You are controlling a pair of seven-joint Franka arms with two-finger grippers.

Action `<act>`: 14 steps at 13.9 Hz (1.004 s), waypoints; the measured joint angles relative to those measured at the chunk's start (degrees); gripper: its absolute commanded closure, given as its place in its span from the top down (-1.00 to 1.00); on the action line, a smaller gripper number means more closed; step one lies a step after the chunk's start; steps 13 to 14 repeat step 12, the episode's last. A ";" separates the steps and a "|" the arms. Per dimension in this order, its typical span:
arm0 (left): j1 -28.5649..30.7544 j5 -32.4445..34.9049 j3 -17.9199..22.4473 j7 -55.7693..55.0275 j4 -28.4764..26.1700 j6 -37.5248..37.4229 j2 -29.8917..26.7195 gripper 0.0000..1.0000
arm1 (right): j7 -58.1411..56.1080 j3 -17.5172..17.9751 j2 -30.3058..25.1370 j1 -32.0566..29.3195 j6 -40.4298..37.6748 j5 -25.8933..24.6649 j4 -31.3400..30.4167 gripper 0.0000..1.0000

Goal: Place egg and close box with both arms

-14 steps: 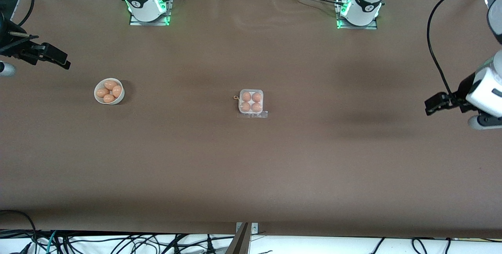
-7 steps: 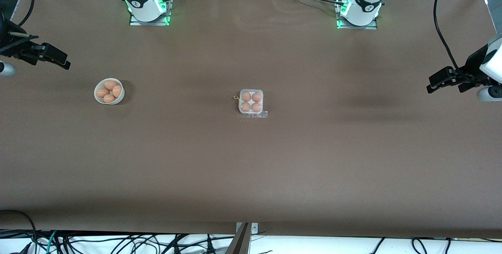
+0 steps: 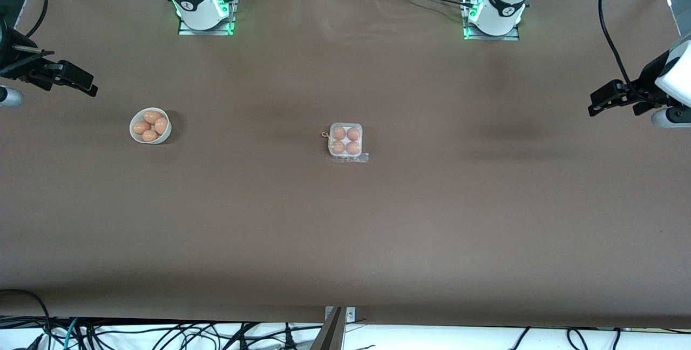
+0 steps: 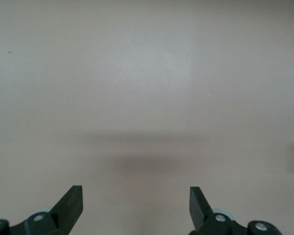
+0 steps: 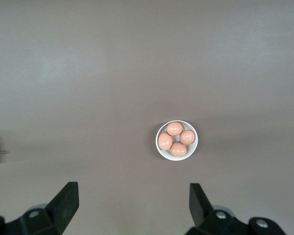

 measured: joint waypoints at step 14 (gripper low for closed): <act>-0.19 0.86 -0.01 0.06 -0.08 -3.01 -1.87 0.93 | 0.00 0.00 0.00 0.00 0.00 0.00 0.00 1.00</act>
